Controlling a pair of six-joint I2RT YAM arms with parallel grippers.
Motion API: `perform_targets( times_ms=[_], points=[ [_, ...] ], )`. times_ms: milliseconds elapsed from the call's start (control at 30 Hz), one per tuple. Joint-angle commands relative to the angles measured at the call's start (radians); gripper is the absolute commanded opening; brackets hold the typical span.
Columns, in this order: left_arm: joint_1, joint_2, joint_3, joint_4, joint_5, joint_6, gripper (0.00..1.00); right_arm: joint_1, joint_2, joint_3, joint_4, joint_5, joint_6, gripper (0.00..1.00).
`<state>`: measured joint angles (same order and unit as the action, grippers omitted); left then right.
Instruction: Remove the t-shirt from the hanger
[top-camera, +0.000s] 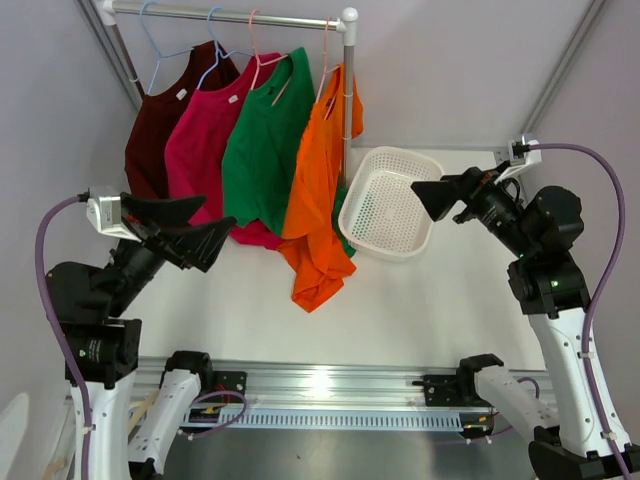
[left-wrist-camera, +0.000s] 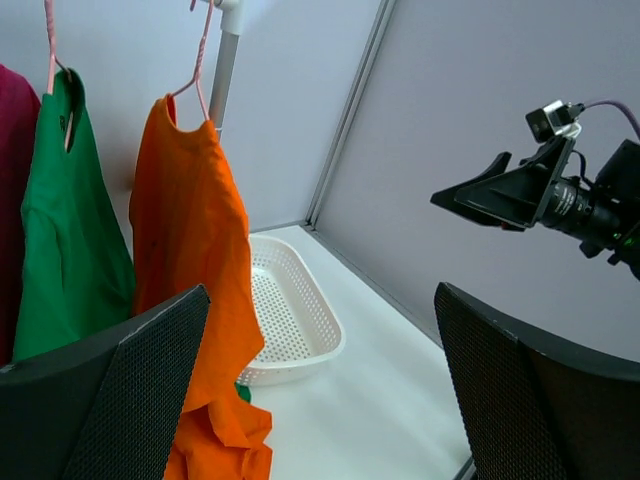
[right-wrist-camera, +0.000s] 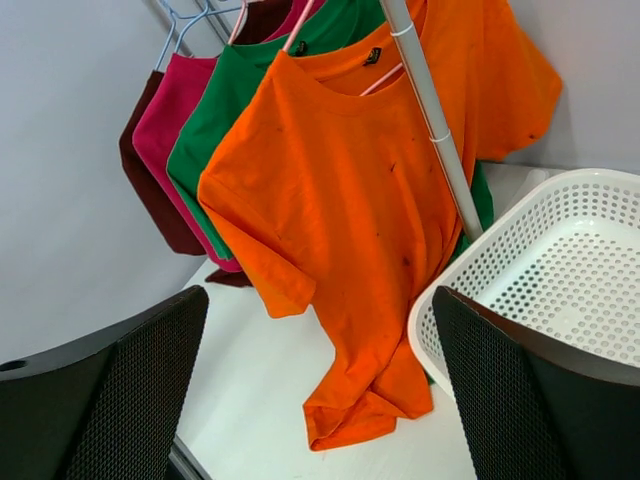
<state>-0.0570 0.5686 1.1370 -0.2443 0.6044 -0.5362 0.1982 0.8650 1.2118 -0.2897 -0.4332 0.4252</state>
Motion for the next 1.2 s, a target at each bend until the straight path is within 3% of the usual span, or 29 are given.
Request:
perform_targets(
  times_ms=[0, 133, 300, 333, 400, 433, 567, 700, 767, 933, 1167],
  points=[
    [-0.003, -0.007, 0.014, 0.061, -0.02, -0.041, 1.0, -0.003, -0.021, -0.001, -0.008, 0.022, -0.002, 0.99],
    [-0.004, 0.048, 0.013, 0.189, 0.115, -0.027, 0.99, 0.0, -0.026, -0.004, -0.016, 0.031, -0.019, 1.0],
    [-0.021, 0.2, 0.2, 0.056, 0.02, 0.033, 1.0, 0.003, -0.032, -0.021, -0.003, 0.028, -0.036, 0.99],
    [-0.029, 0.28, 0.322, -0.023, 0.006, 0.048, 0.99, 0.004, -0.032, -0.026, 0.0, 0.03, -0.04, 0.99],
    [-0.07, 0.379, 0.423, -0.126, -0.05, 0.112, 0.99, 0.003, -0.032, -0.035, 0.009, 0.027, -0.046, 1.0],
    [-0.089, 0.483, 0.575, -0.177, -0.067, 0.129, 0.99, 0.004, -0.032, -0.038, 0.011, 0.027, -0.045, 0.99],
    [-0.231, 0.721, 0.867, -0.398, -0.282, 0.238, 1.0, 0.006, -0.029, -0.044, 0.024, 0.031, -0.039, 1.0],
    [-0.322, 0.98, 1.244, -0.547, -0.423, 0.28, 0.99, 0.007, -0.026, -0.038, 0.012, 0.051, -0.054, 0.99],
    [-0.345, 1.069, 1.36, -0.581, -0.471, 0.298, 0.97, 0.007, -0.024, -0.032, -0.005, 0.073, -0.06, 0.99],
    [-0.4, 1.182, 1.33, -0.488, -0.624, 0.324, 0.92, 0.007, -0.026, -0.028, -0.022, 0.102, -0.08, 0.99],
    [-0.492, 1.271, 1.316, -0.353, -0.801, 0.458, 0.96, 0.007, -0.02, -0.024, -0.032, 0.117, -0.089, 1.0]
  ],
)
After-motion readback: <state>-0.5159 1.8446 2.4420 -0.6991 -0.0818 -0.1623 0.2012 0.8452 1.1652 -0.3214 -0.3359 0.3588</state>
